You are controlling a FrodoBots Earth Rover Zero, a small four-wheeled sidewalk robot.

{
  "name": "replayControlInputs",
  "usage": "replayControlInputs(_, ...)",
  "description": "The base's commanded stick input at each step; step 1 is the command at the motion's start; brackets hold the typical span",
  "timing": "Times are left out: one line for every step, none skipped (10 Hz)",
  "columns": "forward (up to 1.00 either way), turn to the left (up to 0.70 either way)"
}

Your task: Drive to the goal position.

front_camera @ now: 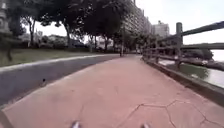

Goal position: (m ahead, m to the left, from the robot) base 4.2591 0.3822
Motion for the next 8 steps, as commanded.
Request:
replayControlInputs(0.70,0.00)
replayControlInputs(0.70,0.00)
replayControlInputs(0.70,0.00)
replayControlInputs(0.70,0.00)
replayControlInputs(0.70,0.00)
replayControlInputs(0.70,0.00)
replayControlInputs(0.70,0.00)
replayControlInputs(0.70,0.00)
